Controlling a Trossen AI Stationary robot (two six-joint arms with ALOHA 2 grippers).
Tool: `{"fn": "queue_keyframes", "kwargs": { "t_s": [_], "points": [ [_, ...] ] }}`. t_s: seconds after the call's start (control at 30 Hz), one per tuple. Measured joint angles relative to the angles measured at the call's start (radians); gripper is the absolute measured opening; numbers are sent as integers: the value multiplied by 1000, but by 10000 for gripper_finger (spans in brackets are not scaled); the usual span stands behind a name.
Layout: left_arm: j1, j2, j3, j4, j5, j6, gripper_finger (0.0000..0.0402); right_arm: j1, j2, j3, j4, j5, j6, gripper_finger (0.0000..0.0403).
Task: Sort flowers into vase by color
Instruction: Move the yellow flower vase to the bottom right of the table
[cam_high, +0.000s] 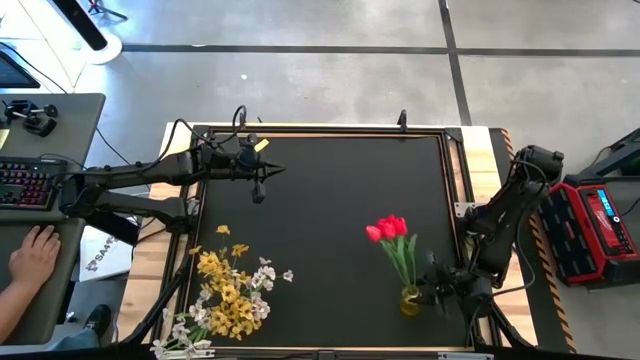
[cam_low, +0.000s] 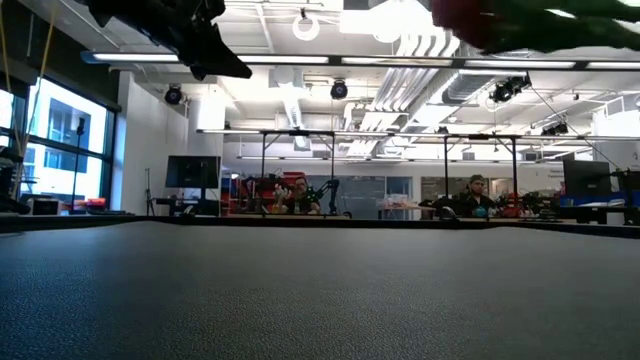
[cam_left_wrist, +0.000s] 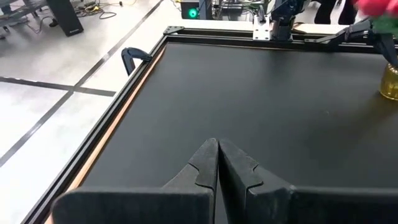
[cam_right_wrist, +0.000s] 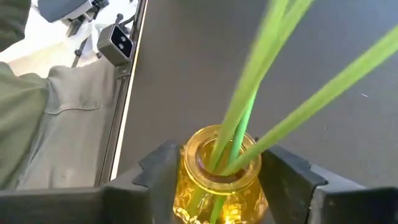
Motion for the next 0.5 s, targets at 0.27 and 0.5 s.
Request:
{"fn": "queue_keyframes", "kwargs": {
  "t_s": [0.27, 0.5],
  "points": [
    [0, 0, 0, -19, 0, 1, 0, -2, 14, 0, 1, 1, -85, 226],
    [0, 0, 0, -31, 0, -1, 0, -2, 85, 2, 26, 21, -103, 250]
  ]
}}
